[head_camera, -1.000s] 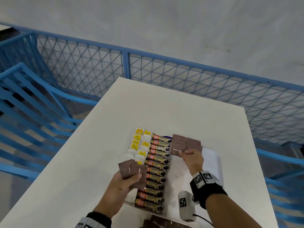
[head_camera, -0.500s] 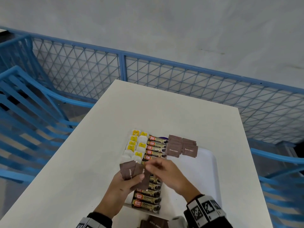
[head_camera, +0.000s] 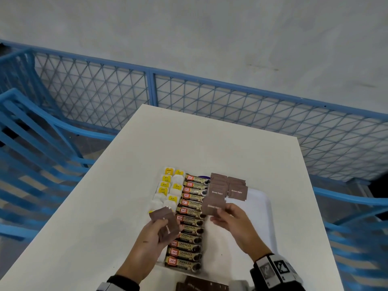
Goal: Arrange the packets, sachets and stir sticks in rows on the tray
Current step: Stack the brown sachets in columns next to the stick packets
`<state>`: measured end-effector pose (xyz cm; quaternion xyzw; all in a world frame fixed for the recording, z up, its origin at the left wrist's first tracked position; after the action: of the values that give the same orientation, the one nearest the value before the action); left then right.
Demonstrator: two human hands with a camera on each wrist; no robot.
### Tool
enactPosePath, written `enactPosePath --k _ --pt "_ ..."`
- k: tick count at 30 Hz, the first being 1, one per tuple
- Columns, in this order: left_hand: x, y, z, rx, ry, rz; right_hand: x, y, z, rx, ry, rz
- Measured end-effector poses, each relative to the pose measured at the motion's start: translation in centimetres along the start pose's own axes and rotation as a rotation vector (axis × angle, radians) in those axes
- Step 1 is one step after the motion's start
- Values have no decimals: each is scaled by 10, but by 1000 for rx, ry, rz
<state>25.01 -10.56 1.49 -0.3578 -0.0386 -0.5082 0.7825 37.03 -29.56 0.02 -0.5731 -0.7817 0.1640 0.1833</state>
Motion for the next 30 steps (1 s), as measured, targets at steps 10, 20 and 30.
enactPosePath --k 10,20,30 --pt "-2 -1 2 -41 -9 1 -82 47 3 6 -312 481" --pt "7 -4 -3 -84 126 -6 -72 62 -3 -54 -545 534" --pt "16 -7 -5 -45 302 -78 1 11 -31 -349 -626 222"
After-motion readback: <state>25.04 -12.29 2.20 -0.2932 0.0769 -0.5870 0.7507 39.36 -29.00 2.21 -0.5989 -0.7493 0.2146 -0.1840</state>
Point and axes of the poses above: each hand's wrist, its own y-axis towards the middle knuckle, its own x-axis out of the palm, z = x × y, the point moved 4 cm from there along y, towards the middle knuckle
